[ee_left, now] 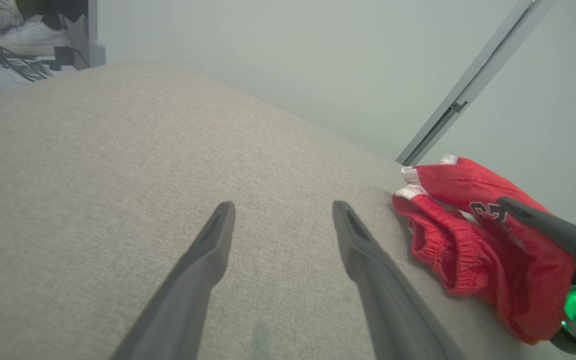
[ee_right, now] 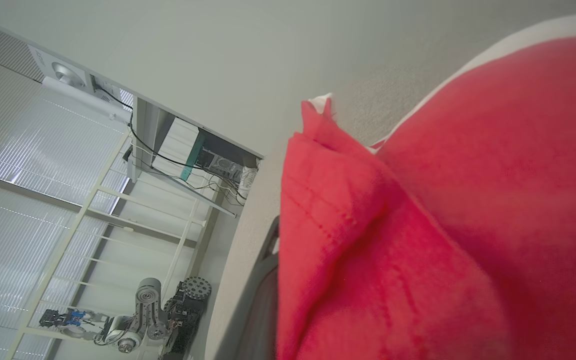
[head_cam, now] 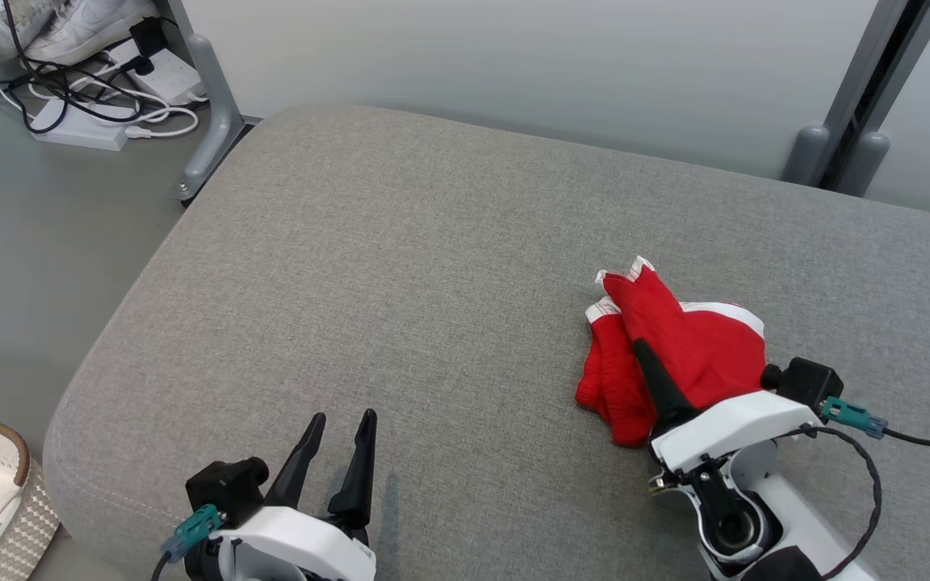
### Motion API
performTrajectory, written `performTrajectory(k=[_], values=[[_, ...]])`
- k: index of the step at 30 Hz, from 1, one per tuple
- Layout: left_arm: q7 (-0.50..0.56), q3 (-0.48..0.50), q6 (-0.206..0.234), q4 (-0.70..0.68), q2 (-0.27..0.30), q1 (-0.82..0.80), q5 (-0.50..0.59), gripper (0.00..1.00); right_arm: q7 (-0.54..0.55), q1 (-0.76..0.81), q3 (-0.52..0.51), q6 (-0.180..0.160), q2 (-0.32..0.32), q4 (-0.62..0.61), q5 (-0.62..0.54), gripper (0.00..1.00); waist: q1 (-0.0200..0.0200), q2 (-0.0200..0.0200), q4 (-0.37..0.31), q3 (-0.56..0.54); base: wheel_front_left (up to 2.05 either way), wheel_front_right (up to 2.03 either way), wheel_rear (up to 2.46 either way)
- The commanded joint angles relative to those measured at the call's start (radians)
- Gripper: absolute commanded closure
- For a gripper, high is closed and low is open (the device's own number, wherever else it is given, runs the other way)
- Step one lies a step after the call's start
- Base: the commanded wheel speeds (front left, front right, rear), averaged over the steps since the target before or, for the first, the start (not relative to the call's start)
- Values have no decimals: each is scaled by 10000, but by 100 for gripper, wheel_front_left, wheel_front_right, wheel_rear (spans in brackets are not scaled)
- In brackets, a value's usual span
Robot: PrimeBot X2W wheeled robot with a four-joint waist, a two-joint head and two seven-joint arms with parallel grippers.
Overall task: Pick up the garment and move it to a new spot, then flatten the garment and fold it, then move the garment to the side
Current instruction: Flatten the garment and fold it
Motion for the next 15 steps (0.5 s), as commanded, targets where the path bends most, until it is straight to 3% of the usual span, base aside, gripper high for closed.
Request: performTrajectory(k=[1, 5, 7, 15], values=[[-13, 13, 39, 8, 47, 61, -39, 0, -56, 110, 62, 16, -68, 38, -64, 100, 0, 0, 9, -5, 0, 0, 0], [-13, 11, 40, 29, 45, 67, -46, 0, -109, 45, 312, 16, -70, 535, -399, 100, 0, 0, 45, -1, 0, 0, 0], [-13, 7, 36, 45, 47, 61, -47, 0, 42, 12, 506, 16, -66, 639, -375, 0, 0, 0, 60, 0, 0, 0, 0], [-13, 37, 75, 87, 45, 41, -33, 0, -58, -139, 1208, 16, -66, 499, -539, 0, 0, 0, 48, -10, 0, 0, 0]])
